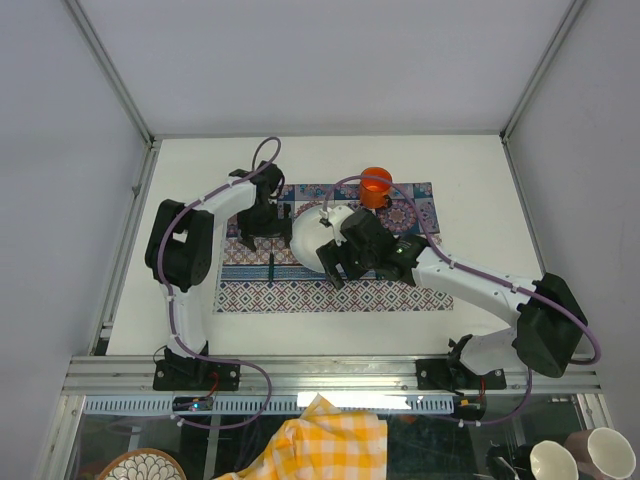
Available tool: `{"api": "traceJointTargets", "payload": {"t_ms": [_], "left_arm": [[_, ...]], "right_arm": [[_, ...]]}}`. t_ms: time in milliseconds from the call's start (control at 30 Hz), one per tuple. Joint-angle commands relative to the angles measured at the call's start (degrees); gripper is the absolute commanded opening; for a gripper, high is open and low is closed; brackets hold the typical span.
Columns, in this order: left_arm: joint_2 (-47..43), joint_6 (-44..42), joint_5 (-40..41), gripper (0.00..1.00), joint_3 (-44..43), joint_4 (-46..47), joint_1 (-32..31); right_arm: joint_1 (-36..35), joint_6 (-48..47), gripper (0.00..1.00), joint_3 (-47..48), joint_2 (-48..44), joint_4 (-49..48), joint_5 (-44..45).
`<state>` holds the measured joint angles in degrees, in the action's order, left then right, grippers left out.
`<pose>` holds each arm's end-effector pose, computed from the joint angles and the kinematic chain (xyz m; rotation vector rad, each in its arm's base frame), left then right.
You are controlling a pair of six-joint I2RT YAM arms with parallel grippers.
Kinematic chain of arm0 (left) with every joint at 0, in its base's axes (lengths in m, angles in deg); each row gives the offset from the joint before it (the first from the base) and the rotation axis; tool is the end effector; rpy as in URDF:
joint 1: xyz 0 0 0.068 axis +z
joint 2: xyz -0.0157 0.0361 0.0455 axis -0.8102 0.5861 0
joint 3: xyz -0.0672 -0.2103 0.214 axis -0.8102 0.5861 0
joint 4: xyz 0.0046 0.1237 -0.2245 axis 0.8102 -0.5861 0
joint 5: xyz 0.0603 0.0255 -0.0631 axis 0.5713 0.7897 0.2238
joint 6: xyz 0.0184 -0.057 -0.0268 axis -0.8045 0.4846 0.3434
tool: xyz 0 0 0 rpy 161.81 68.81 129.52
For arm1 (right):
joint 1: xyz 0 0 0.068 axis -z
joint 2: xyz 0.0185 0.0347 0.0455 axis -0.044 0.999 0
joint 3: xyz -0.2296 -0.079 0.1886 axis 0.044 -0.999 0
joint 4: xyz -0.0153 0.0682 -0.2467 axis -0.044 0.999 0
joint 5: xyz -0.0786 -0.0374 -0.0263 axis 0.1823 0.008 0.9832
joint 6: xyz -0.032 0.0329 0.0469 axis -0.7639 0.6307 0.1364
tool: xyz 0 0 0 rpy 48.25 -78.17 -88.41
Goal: Set the dinner table for one person
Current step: Move the fork onto the napkin.
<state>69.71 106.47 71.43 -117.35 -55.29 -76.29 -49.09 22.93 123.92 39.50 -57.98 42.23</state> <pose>0.3663 -0.1473 0.1842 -0.0339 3.0424 -0.0040 0.1796 0.2257 0.2774 -0.9290 2.2796 0.4494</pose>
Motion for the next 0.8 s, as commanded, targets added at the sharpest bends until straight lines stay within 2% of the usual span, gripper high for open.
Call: {"api": "traceJointTargets", "payload": {"t_ms": [0,767], "left_arm": [[-2.0,0.6,2.0,0.99,-0.1,0.3,-0.5],[-3.5,0.2,6.0,0.99,-5.5,-5.2,-0.5]], "right_arm": [[0.2,0.4,0.79,2.0,0.0,-1.7,-0.5],[0.2,0.5,0.79,2.0,0.2,-2.1,-0.7]]}}
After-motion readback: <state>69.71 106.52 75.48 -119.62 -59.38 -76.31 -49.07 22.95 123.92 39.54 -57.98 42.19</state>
